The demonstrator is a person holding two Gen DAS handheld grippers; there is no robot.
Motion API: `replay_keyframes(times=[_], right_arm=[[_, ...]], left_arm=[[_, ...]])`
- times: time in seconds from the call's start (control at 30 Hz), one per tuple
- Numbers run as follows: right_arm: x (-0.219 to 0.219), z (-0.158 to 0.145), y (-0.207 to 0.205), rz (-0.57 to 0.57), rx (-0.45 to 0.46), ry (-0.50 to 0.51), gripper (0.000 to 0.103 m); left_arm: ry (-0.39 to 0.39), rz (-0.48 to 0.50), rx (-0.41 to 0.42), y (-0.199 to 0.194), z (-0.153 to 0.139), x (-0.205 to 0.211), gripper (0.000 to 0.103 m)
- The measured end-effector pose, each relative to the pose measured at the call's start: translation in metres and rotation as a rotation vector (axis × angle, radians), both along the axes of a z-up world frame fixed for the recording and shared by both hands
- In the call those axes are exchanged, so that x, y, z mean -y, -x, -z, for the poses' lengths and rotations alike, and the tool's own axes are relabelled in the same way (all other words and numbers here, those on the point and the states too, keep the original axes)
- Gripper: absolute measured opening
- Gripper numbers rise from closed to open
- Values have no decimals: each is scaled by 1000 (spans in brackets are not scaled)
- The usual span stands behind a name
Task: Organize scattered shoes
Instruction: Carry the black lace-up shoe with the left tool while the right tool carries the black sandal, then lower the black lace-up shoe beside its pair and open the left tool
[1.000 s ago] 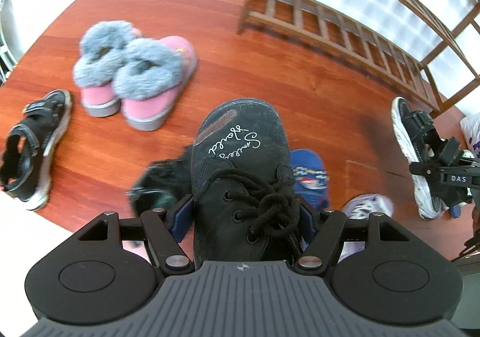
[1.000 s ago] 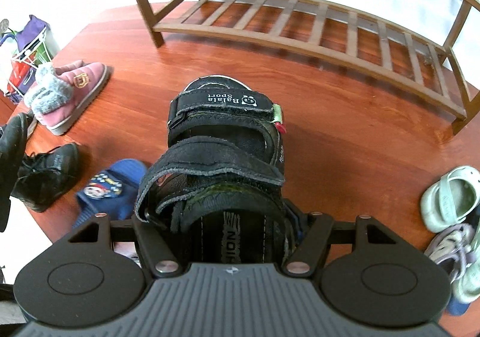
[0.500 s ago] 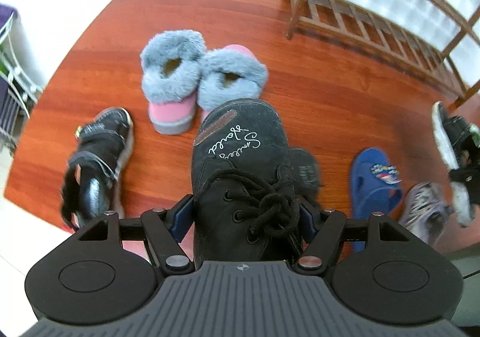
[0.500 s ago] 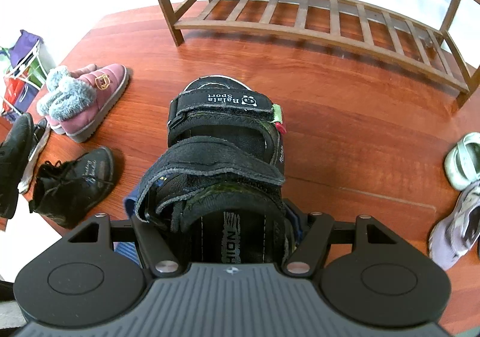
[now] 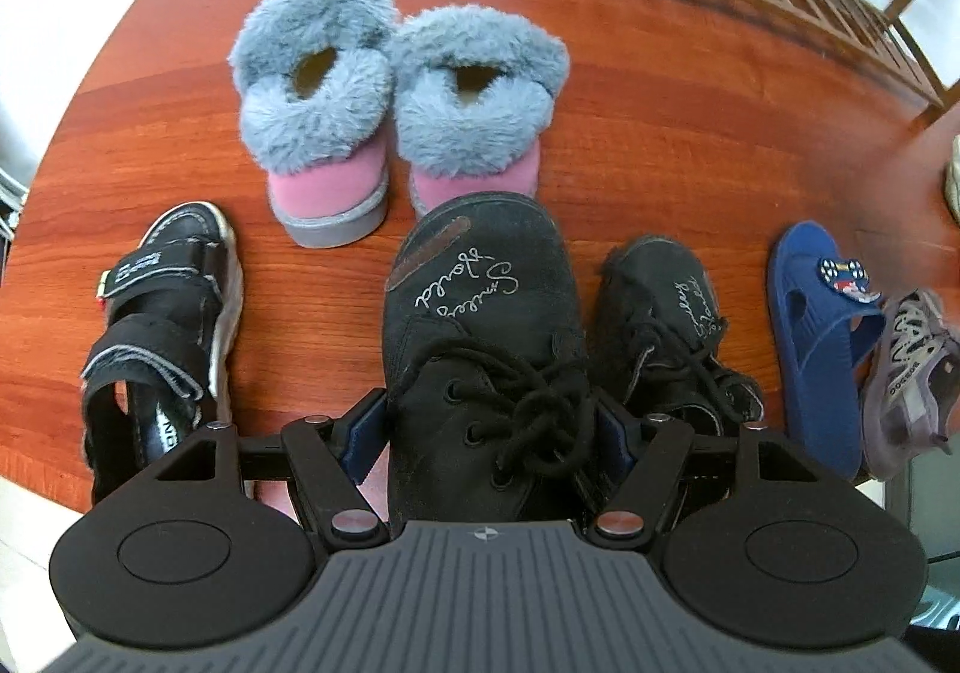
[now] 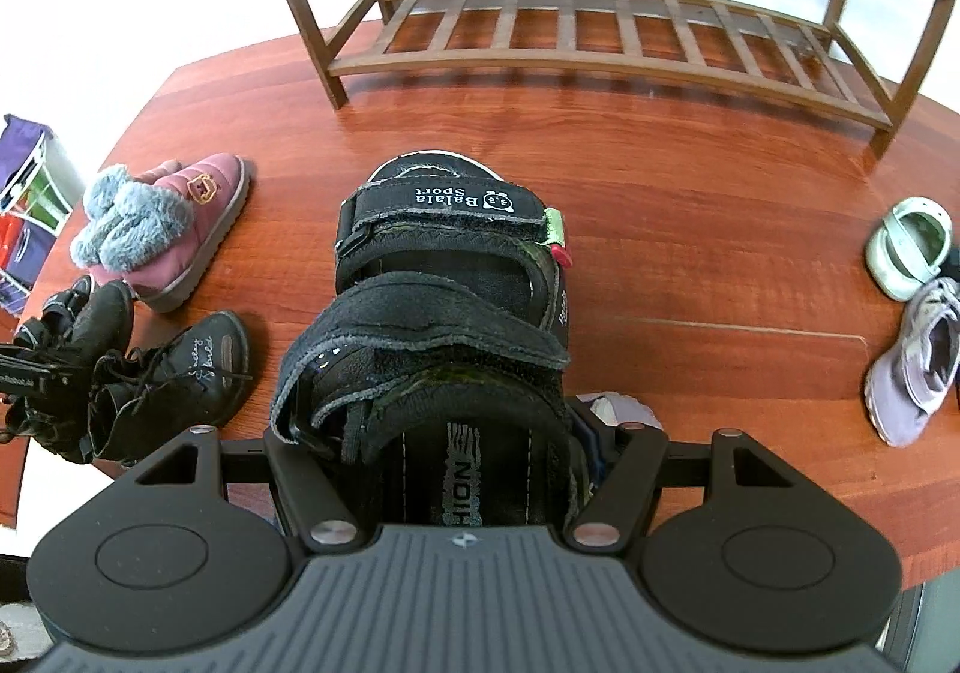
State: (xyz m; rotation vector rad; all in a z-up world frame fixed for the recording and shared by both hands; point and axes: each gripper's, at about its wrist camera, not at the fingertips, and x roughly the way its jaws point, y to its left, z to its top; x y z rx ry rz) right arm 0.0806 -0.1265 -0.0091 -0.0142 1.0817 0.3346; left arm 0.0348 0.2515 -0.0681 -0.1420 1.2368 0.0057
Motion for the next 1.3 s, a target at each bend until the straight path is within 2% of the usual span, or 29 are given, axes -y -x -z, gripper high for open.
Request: replay_keyframes(times=[0.2, 0.47, 0.63, 0.9, 1.07, 1.1, 1.3], right_arm=[[-1, -4, 4, 18, 2, -3, 72], [-9, -8, 6, 16, 2, -7, 72], [-17, -10, 7, 16, -5, -2, 72], [-44, -16, 11, -15, -9, 4, 73], [-61, -20, 14, -37, -4, 7, 73], [-65, -21, 15, -42, -2, 6, 73], [-93, -26, 23, -80, 8, -3, 73]], left_arm=[[61, 39, -42, 0, 13, 18, 70], [103, -13, -70, -9, 28, 24, 70], [82, -34, -42, -16, 32, 31, 70], [155, -106, -58, -18, 43, 15, 73], [197, -114, -16, -10, 35, 7, 78], [187, -113, -9, -10, 33, 5, 81], [166, -99, 18, -2, 17, -4, 81]])
